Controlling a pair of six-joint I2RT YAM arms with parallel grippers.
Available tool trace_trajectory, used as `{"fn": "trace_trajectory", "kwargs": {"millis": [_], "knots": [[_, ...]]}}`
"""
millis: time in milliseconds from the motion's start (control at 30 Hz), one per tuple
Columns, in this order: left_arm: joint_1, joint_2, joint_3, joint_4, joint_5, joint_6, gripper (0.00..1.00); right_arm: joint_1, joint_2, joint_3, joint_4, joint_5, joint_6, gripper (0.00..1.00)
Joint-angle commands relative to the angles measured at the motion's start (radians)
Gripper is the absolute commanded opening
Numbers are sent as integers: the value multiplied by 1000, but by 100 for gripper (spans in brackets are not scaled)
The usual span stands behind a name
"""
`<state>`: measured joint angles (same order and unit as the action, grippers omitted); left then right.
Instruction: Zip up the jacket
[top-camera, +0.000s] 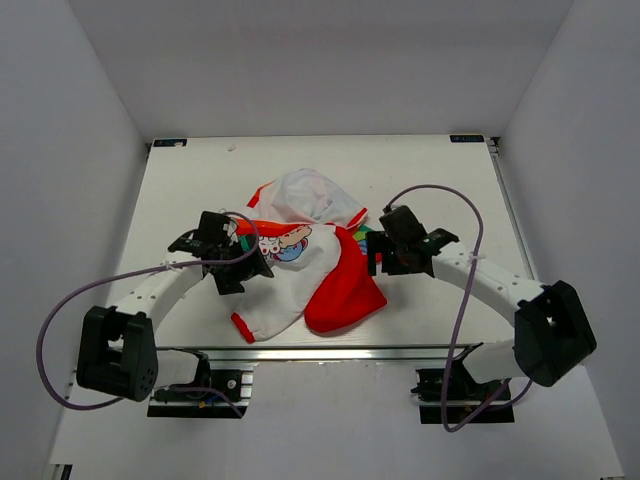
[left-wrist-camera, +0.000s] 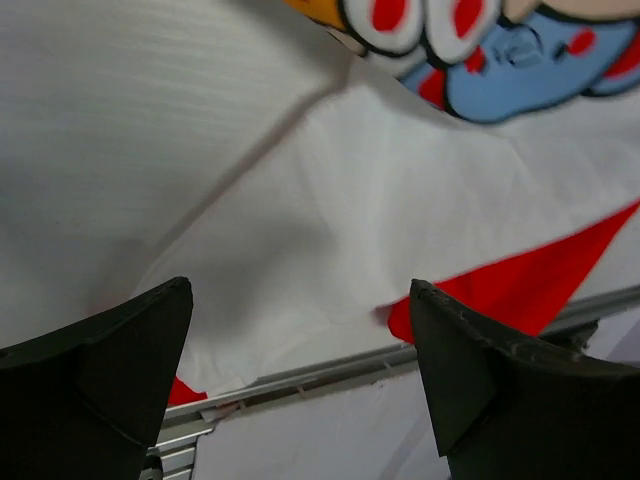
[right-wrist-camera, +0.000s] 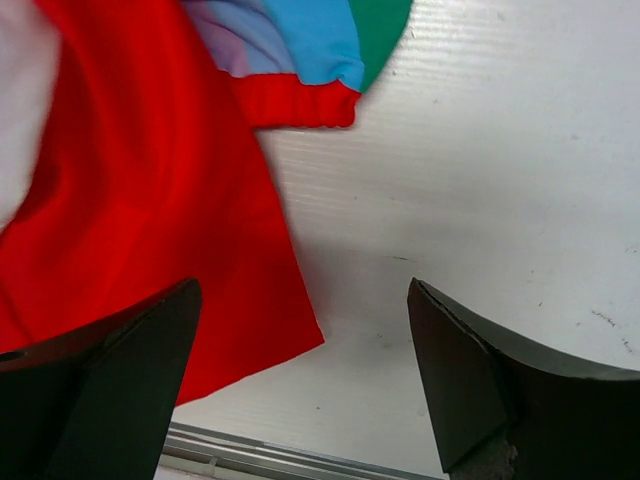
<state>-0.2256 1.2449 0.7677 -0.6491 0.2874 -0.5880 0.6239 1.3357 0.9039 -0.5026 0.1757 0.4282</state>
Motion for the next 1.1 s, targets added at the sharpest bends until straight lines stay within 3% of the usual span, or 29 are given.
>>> {"fn": "trace_trajectory", "kwargs": {"millis": [0, 100, 200, 233, 333, 567, 667, 700, 733, 767, 800, 833, 867, 1067], "knots": [[6, 54, 24, 62, -98, -79, 98, -9, 55, 26, 9, 33, 73, 88], [8, 117, 114, 26, -245, -134, 98, -9, 83, 12, 13, 16, 75, 88], [60, 168, 208, 0, -298, -154, 98, 6, 68, -36, 87, -175, -55, 89], [128, 206, 223, 11, -278, -154, 98, 19, 50, -65, 110, -256, -99, 89], [215, 267, 232, 77, -217, -167, 98, 72, 28, -103, 114, -259, -100, 89], [218, 428, 254, 118, -309, -208, 96, 129, 69, -169, 194, -278, 6, 90], [220, 479, 278, 149, -323, -214, 89, 158, 112, -163, 228, -256, 20, 88], [218, 504, 281, 167, -326, -214, 85, 166, 124, -157, 242, -239, 27, 75], [219, 516, 289, 198, -324, -216, 71, 165, 155, -145, 237, -196, 32, 64], [220, 530, 295, 213, -320, -216, 64, 165, 170, -129, 224, -176, 44, 51], [220, 556, 304, 224, -317, -216, 55, 163, 183, -97, 196, -126, 58, 28], [220, 568, 315, 247, -303, -213, 21, 162, 206, -79, 178, -43, 66, 14], [218, 579, 335, 255, -291, -207, 0, 161, 215, -60, 156, 2, 78, 0], [218, 490, 364, 351, -214, -135, 0, 70, 192, 118, 39, 249, 77, 0]]}}
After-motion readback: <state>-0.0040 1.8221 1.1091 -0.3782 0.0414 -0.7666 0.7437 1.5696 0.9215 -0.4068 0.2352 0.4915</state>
